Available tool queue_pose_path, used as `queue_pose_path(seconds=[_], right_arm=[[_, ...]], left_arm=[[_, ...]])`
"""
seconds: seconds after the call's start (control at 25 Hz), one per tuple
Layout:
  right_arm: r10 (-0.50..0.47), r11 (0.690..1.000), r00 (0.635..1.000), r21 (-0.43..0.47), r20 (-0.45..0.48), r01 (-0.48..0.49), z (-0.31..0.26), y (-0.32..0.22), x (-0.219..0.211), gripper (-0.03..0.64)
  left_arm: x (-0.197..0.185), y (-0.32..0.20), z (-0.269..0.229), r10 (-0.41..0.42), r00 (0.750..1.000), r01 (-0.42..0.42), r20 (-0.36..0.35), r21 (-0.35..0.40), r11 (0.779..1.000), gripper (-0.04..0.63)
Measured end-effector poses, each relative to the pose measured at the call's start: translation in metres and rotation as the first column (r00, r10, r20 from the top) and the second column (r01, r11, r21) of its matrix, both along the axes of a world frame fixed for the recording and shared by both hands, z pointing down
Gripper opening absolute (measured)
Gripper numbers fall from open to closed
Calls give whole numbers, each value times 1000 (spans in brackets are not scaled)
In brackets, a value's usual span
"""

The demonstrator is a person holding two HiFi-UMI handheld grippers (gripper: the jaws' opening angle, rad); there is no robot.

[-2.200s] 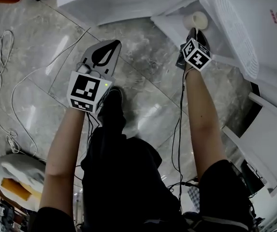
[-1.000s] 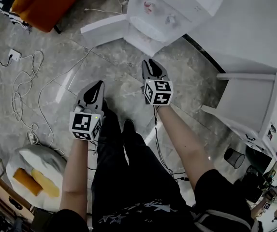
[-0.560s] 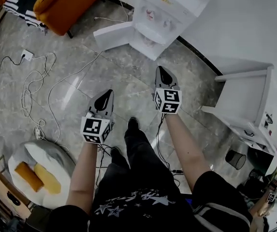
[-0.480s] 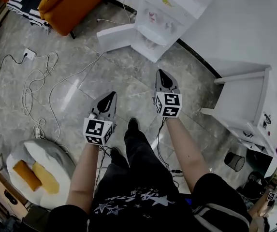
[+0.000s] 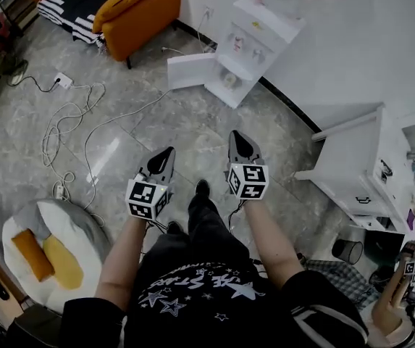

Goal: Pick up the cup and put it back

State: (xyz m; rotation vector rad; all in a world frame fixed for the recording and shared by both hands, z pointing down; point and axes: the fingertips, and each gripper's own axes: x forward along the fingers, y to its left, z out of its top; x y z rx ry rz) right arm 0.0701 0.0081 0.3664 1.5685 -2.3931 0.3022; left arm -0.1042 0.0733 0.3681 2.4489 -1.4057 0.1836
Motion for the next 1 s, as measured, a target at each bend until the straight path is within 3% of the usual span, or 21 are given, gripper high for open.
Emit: queue_pose_path(seconds=[0.4,0.6,0.84,1.0], right_arm=[[6,1000,1000,20,7,-6,-45,111,-16,5],[-22,999,999,49,-27,23,-74,119,-9,5],[-49,996,999,74,-3,49,-90,115,-12,5],[-78,994,997,78,-8,78,-89,104,-19,5]], left_arm=[[-17,79,-20,48,998,-48,-29,20,999,9],[-15,87,-31,28,999,-27,-43,23,999,9],[-14,90,-43,27,999,-29,28,73,997,9],[-16,83,-49,11,999,-13,33,87,996,9]])
